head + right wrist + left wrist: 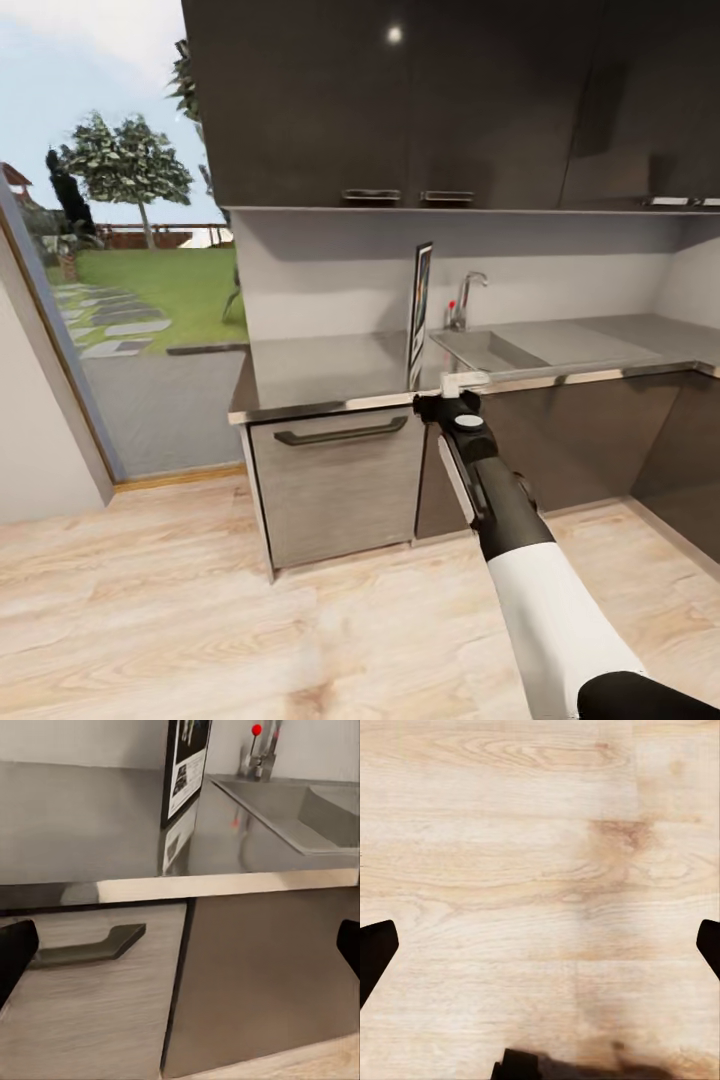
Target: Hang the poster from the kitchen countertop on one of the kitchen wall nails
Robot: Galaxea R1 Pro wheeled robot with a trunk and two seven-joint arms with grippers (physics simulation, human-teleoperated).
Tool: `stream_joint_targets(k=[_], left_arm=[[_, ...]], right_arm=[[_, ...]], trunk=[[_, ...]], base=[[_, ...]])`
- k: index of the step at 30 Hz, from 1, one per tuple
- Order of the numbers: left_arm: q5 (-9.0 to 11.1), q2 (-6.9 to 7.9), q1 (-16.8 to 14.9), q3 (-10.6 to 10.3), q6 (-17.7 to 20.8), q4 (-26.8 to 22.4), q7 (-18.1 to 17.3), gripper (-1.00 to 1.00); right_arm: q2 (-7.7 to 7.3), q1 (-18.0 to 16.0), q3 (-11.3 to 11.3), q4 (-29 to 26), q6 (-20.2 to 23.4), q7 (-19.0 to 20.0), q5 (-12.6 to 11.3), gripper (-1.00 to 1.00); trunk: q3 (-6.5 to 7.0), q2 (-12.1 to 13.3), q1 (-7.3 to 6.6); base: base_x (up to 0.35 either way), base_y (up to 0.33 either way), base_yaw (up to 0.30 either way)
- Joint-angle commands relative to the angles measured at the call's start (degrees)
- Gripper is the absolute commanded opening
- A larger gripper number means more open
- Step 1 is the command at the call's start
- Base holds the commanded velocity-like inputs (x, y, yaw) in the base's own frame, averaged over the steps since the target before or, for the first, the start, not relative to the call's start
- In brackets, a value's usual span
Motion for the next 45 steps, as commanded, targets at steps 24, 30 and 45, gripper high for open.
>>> stream_joint_targets(k=[24,30,45], left_arm=[[0.02,0.35,0.00,0.35,-0.04,-0.13,-0.54,1.00],[0.02,0.50,0.00,0.35,-0.04,-0.13,-0.53,1.00],[0.02,0.54,0.00,0.41,-0.06,-0.11,-0.52,1.00]], right_arm=[[0.21,-1.38,-0.10,0.50,3.32,0.00,-3.61,1.00],[0.18,-1.31,-0.20,0.92,-0.47,0.00,-3.61,1.00],[0.17,-0.92,-0.47,6.58,-9.27,-2.70,-3.58,1.00]], trunk=[[-0.05,-0.03,0.03],[-0.05,-0.03,0.03],[-0.05,-0.03,0.03]], base=[[0.304,0.096,0.000],[0.334,0.001,0.000],[0.147,-0.002,0.000]])
